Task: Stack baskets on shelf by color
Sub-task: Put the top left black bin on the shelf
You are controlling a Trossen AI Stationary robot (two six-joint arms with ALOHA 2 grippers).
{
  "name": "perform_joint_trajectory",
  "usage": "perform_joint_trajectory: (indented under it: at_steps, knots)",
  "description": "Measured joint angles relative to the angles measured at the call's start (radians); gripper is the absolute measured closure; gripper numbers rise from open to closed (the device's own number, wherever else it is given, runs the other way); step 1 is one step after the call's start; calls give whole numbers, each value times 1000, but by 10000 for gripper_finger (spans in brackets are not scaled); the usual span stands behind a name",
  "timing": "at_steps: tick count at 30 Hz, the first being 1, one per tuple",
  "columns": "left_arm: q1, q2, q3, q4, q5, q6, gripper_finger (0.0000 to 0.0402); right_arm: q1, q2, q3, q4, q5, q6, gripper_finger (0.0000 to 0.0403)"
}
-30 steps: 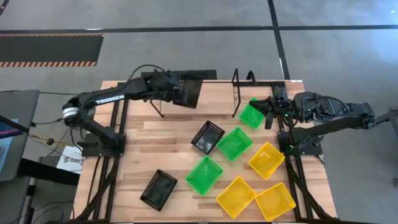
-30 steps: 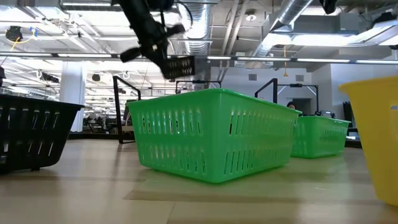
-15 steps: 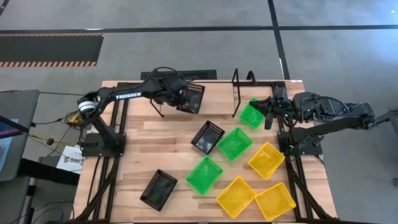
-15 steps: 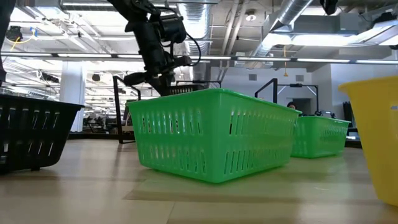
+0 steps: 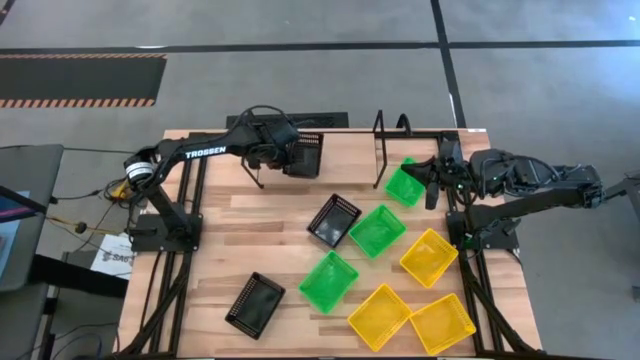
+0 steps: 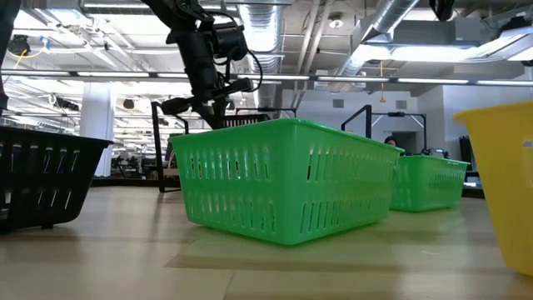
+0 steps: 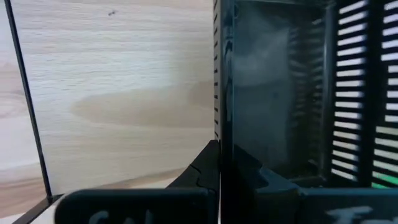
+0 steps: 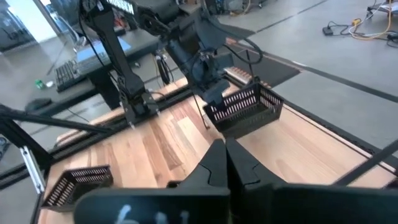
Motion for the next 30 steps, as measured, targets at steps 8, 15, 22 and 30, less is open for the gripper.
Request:
perform_joint_trajectory:
  at_steps: [8,15,22,30]
  knots:
    - [-2,0,0,2,-5,-11,401,0,0,0,-13,0,0,403]
    - [-1,0,0,-1,-17,-11,401,0,0,0,-13,-1,0,403]
    - [-1,0,0,-3,-17,-18,401,0,0,0,-13,-2,0,403]
    - [-1,76,-1,4,31,5,401,0,0,0,-18,-2,1,403]
